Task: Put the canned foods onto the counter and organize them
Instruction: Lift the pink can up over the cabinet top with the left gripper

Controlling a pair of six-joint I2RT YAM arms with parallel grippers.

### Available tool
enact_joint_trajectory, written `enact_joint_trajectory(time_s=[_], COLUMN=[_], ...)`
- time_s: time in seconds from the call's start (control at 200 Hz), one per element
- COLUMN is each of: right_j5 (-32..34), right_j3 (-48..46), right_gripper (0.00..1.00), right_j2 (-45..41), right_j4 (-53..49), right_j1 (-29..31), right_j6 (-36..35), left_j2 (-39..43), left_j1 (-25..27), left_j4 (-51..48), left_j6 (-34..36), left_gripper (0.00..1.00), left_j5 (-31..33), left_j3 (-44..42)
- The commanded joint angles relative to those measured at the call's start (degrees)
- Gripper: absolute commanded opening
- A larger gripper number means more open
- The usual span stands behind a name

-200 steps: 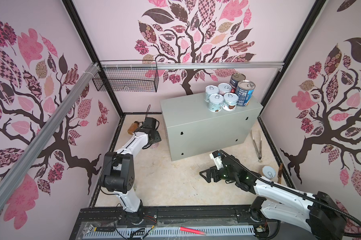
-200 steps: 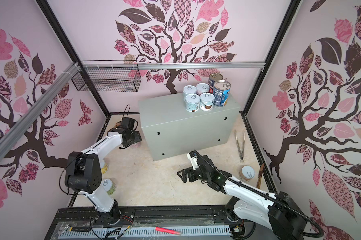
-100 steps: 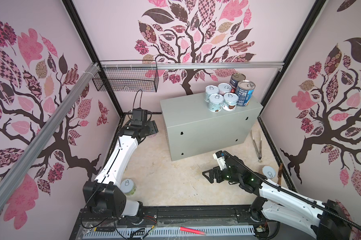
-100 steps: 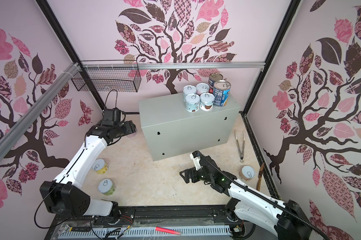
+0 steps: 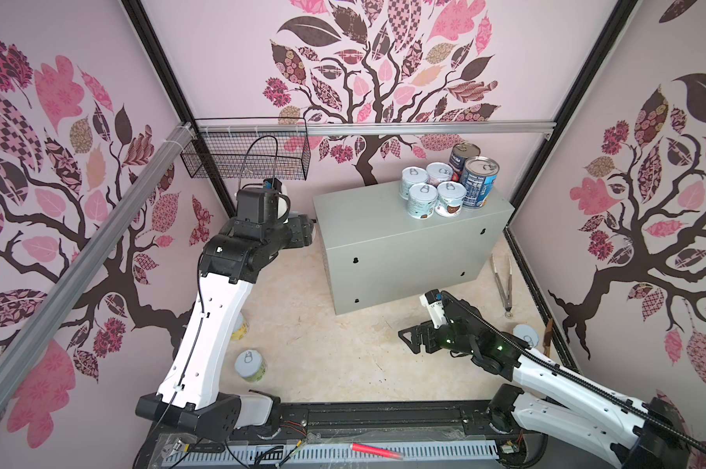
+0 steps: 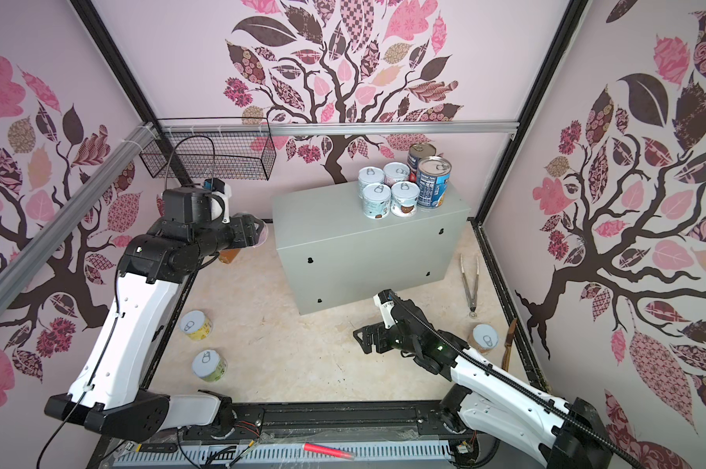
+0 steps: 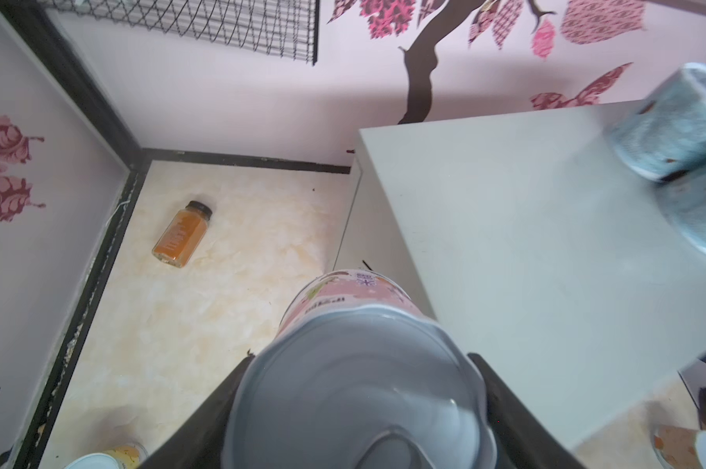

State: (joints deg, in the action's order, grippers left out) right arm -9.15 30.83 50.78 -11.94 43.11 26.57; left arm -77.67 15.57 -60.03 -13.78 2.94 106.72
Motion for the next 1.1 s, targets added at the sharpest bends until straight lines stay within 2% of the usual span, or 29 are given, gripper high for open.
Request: enact_joint_trajectory(time_s=[0.0, 0.245, 0.455, 0.755, 0.955, 1.095], right_j5=[0.78, 0.71, 0.62, 0.83, 0.63, 0.28], right_j3=[2.59, 2.93, 2.69, 1.52, 0.69, -0.05], right_gripper=[1.00, 1.00, 1.00, 1.00, 1.00, 1.00], right_j2=[-1.26, -0.93, -0.65, -0.11, 0.51, 0.82], right_j4=[-2.40, -3.28, -3.83, -2.86, -1.85, -0.93], right_j1=[0.40, 0.40, 0.37, 0.38, 0.34, 0.38], right_j6=[-0.29, -0.55, -0.96, -0.95, -1.08, -1.00], left_j2=[-0.44, -4.94, -11.05, -17.70, -20.30, -22.44], left_j1=[0.43, 4.20, 11.07, 15.07, 15.50, 16.16], left_j4=[-1.39, -5.31, -9.08, -12.13, -12.81, -13.39], left_j6=[1.74, 2.55, 5.27, 6.21, 6.64, 7.51], left_gripper=[0.48, 0.47, 0.47, 0.47, 0.53, 0.64], left_j5=[-2.15, -5.12, -0.69, -2.36, -2.54, -2.07], left_j3=[7.38, 15.74, 22.74, 29.53, 31.46, 33.38])
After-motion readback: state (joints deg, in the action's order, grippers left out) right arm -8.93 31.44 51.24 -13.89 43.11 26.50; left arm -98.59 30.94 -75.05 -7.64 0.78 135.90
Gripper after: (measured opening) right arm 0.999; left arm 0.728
